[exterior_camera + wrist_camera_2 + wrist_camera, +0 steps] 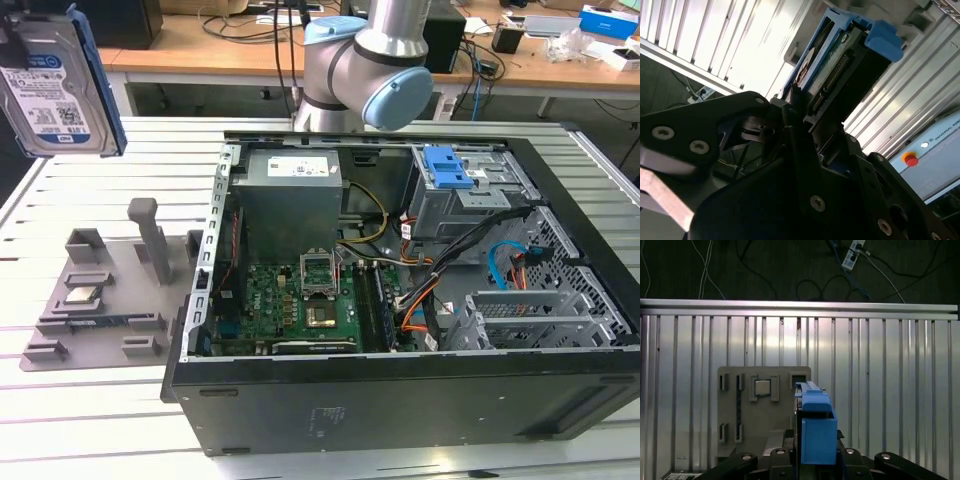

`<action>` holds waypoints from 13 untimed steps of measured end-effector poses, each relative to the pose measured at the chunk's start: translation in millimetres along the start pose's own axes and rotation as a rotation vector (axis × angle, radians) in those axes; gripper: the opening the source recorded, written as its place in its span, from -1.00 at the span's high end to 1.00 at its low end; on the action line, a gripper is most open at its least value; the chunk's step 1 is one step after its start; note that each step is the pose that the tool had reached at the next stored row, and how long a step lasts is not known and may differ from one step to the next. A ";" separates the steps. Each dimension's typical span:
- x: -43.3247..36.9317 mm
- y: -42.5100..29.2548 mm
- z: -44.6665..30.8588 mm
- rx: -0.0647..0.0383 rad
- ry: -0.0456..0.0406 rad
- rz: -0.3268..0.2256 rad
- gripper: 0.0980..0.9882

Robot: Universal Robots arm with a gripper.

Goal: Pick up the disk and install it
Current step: 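Pick up the disk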

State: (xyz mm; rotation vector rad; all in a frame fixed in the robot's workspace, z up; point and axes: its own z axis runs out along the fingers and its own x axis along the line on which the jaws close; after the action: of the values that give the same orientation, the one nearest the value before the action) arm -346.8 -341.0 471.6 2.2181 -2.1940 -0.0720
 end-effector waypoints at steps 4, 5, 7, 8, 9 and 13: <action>-0.3 0.3 -7.4 0.000 0.0000 0.000 0.40; -0.4 0.4 -9.6 0.000 0.0000 0.000 0.40; -0.7 0.8 -17.4 0.000 0.0000 0.000 0.40; -0.9 0.9 -21.1 0.000 0.0000 0.000 0.40; -1.0 1.0 -23.5 0.000 0.0000 0.000 0.40; -1.4 1.4 -32.1 0.000 0.0000 0.000 0.40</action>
State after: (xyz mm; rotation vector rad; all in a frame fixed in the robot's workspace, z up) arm -346.7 -340.2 503.8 2.2179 -2.1938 -0.0724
